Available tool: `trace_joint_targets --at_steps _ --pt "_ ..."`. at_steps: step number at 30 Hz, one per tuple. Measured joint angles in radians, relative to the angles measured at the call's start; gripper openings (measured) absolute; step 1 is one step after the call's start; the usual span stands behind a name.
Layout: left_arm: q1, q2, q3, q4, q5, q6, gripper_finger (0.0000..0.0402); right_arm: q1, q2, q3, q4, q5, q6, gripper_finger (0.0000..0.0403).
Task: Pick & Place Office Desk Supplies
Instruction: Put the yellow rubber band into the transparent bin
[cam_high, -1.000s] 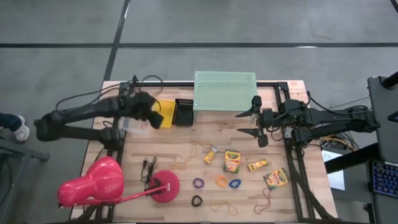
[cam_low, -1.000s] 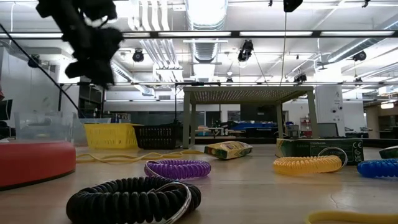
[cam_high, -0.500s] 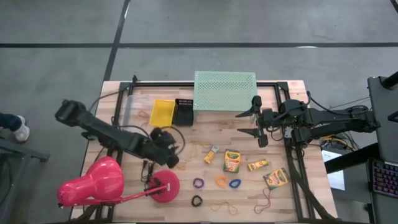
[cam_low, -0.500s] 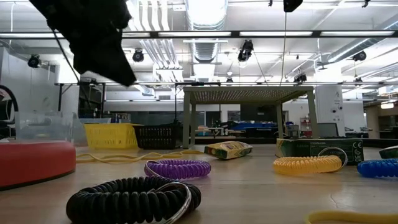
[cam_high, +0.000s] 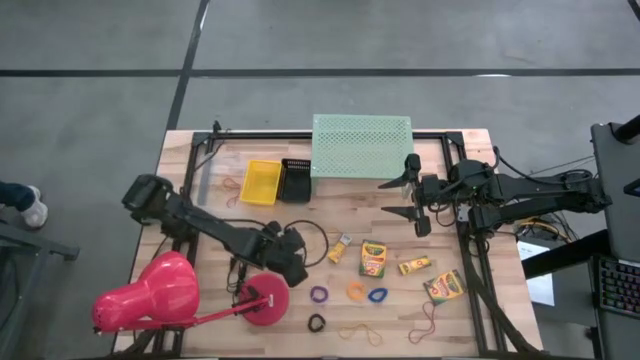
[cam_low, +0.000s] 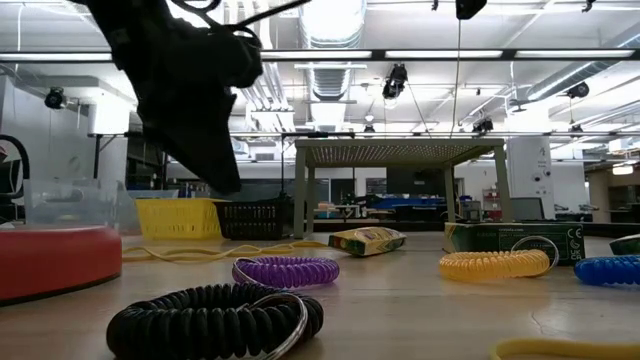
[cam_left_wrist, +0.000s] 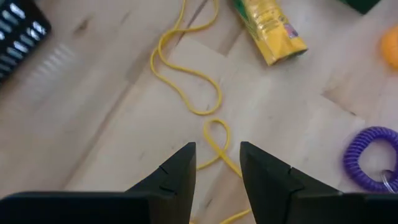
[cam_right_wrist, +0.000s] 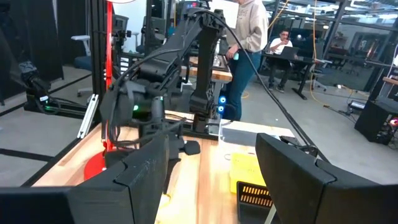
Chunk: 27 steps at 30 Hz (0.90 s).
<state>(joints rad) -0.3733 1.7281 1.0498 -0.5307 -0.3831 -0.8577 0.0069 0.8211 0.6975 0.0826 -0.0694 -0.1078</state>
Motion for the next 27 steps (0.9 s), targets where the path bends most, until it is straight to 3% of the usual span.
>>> trace_joint_targets --at_steps 27 --pt "0.036 0.169 0.024 0.048 0.064 0.030 0.0129 0.000 0.000 0.000 -0.001 0.000 0.000 0.0238"
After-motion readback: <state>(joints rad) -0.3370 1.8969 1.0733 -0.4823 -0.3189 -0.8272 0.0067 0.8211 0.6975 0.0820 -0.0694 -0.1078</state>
